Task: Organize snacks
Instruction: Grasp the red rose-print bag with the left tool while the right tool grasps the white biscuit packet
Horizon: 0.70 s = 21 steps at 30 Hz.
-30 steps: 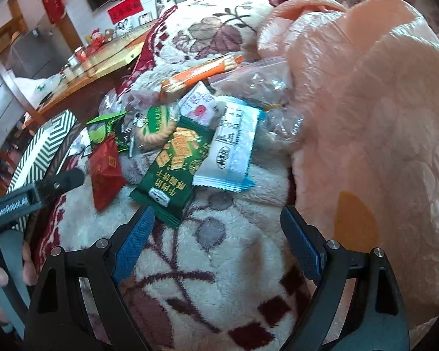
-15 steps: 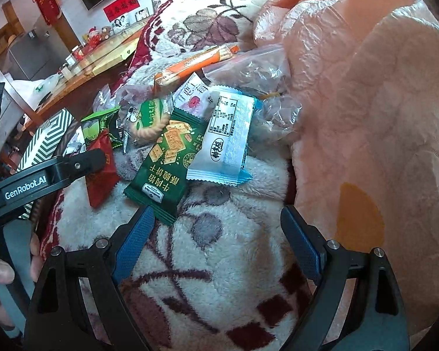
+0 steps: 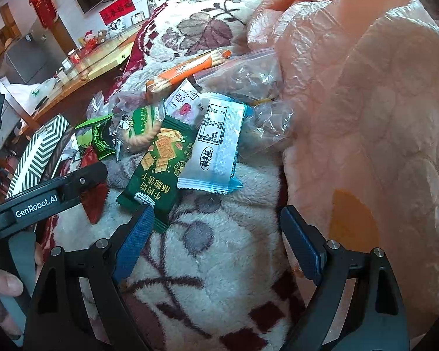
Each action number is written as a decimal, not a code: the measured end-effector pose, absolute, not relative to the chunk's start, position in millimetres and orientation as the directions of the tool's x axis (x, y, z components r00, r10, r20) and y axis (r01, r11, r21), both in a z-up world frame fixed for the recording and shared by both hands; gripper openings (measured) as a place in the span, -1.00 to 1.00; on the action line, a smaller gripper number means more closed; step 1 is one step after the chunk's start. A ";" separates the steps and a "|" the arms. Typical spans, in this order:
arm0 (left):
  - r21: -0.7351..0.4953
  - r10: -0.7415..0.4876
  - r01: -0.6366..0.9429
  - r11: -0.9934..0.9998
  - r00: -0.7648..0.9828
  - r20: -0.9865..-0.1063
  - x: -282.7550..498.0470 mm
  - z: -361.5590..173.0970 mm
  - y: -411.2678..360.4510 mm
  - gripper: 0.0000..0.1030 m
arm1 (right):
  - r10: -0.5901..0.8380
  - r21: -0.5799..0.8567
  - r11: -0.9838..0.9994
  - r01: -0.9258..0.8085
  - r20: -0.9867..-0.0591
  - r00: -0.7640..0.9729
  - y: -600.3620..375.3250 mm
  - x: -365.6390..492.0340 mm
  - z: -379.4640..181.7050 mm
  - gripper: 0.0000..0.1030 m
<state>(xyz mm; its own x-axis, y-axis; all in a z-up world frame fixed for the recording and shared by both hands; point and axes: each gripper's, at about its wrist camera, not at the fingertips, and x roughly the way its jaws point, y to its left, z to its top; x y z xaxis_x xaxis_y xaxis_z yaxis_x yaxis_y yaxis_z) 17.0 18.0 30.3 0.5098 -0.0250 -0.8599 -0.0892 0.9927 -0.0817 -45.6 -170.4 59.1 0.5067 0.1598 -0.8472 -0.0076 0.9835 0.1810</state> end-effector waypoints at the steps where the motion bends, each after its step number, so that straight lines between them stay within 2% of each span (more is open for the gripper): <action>1: -0.083 -0.026 -0.089 0.993 0.508 -0.861 17.5 30.2 17.5 1.00 | 0.160 0.181 0.983 -0.008 -0.847 0.507 -170.5 -45.5 59.4 0.72; 10: -0.090 -0.035 -0.085 0.992 0.498 -0.866 21.6 29.8 13.8 0.97 | 0.156 0.180 0.984 -0.004 -0.841 0.517 -171.8 -45.0 62.8 0.72; 11: -0.096 -0.042 -0.083 0.992 0.494 -0.869 22.6 29.1 13.9 0.92 | 0.156 0.180 0.984 -0.004 -0.843 0.515 -172.1 -45.4 62.3 0.72; 13: -0.109 -0.055 -0.086 0.990 0.482 -0.875 23.9 27.3 15.1 0.45 | 0.157 0.182 0.983 -0.001 -0.844 0.512 -172.7 -45.7 61.7 0.72; 15: -0.138 -0.077 -0.096 0.986 0.470 -0.879 24.0 24.9 19.0 0.20 | 0.160 0.186 0.983 0.000 -0.843 0.513 -173.5 -45.5 62.0 0.72; 17: -0.182 -0.118 -0.093 0.979 0.471 -0.874 22.3 23.8 23.3 0.15 | 0.159 0.188 0.982 0.004 -0.843 0.514 -174.5 -45.5 62.3 0.72; 21: -0.193 -0.129 -0.086 0.977 0.479 -0.868 16.8 25.0 27.4 -0.02 | 0.157 0.192 0.981 0.014 -0.843 0.515 -177.0 -44.1 63.0 0.72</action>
